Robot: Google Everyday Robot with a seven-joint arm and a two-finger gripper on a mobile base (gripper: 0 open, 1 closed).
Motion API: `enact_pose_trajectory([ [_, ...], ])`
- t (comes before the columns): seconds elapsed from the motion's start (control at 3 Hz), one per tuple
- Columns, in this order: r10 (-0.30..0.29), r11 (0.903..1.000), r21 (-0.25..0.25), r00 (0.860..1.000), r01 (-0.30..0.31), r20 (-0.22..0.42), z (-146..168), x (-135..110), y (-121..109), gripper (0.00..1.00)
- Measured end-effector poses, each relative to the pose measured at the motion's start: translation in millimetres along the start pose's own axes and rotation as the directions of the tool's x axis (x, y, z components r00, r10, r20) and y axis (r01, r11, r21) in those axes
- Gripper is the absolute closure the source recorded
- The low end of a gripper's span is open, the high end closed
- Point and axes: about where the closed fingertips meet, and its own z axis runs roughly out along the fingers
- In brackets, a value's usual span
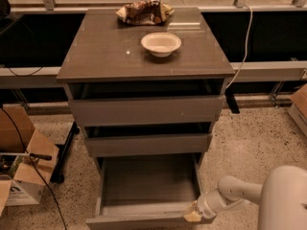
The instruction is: Close bottom drawer
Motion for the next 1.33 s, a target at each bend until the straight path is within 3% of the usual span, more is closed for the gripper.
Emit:
enact_pose_trajectory([
  [0.33,0.083,0.9966,-0.003,0.996,-0.083,-0.024,22,41,-11,1.00],
  [0.67,0.096,0.9954,0.000,0.995,-0.096,-0.011,27,44,-16,1.00],
  [1.0,0.088,0.9956,0.026,0.994,-0.090,0.057,30,34,-31,1.00],
  [1.33,0.106,0.9935,0.035,0.991,-0.109,0.079,42,30,-37,1.00],
])
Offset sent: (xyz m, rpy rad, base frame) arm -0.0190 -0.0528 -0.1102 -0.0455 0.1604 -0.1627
